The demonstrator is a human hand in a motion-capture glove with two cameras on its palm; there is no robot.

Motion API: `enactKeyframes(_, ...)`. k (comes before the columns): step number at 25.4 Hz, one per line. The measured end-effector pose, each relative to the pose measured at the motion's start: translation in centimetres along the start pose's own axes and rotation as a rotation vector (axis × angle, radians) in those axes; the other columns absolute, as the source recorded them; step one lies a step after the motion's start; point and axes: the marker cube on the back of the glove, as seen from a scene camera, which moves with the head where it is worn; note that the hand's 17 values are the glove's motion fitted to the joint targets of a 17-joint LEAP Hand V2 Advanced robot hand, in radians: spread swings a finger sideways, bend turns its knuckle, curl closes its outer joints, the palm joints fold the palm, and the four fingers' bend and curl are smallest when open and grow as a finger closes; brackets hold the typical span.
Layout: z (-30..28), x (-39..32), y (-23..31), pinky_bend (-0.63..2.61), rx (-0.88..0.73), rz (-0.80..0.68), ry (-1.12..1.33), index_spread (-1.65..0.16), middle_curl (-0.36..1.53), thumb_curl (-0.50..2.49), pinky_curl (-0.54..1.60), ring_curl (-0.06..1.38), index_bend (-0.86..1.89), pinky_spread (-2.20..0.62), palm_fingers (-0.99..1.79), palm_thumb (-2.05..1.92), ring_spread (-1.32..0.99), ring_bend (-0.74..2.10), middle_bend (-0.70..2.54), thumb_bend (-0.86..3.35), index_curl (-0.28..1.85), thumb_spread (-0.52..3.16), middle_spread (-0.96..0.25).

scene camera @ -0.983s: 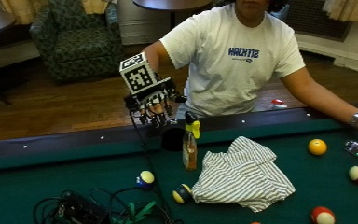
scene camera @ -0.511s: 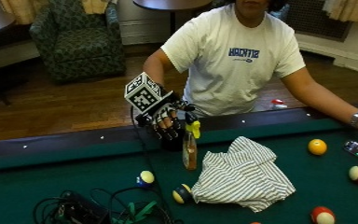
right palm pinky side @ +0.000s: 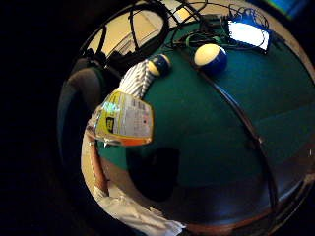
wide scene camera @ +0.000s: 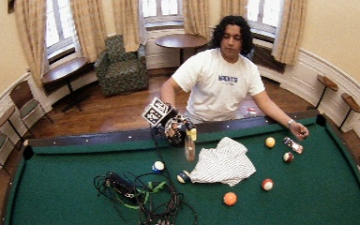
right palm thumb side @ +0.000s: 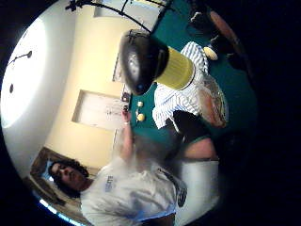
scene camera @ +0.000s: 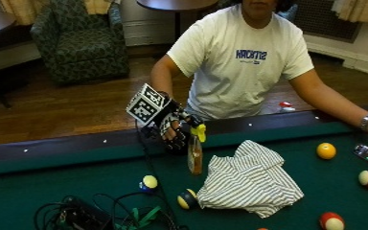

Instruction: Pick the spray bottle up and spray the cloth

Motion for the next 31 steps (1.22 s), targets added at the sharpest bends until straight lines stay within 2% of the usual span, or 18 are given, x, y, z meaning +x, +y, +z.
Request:
enactKeyframes(7, 0.41, 0.06, -0.43, 0.45, -0.007, 0.006, -0.054, -0.35, 0.37, 0.38, 0.36, 0.35, 0.1, 0.03, 0.93, 0.82, -0.16, 0.56, 0.23, 0.12, 0.2, 1.06, -0.16)
enactKeyframes(10, 0.37, 0.03, -0.75, 0.63, 0.003, 0.005, -0.056, -0.35, 0.36, 0.39, 0.39, 0.36, 0.03, -0.14, 1.12, 0.85, -0.18, 0.6, 0.17, 0.11, 0.17, 1.06, -0.18)
enactKeyframes(16, 0.23, -0.07, -0.81, 0.69, 0.002, -0.01, -0.105, -0.34, 0.41, 0.41, 0.44, 0.41, 0.09, -0.25, 1.29, 0.91, -0.2, 0.66, 0.28, 0.1, 0.2, 1.03, -0.2)
enactKeyframes(22, 0.06, 0.0, -0.81, 0.74, -0.001, -0.022, -0.176, -0.31, 0.49, 0.51, 0.49, 0.46, 0.24, -0.22, 1.33, 1.04, -0.21, 0.71, 0.43, 0.13, 0.27, 0.81, -0.22)
enactKeyframes(31, -0.14, 0.36, -0.5, 0.77, -0.021, -0.012, -0.21, -0.31, 0.6, 0.61, 0.55, 0.53, 0.39, -0.19, 1.17, 1.09, -0.22, 0.81, 0.53, 0.13, 0.36, 0.61, -0.26)
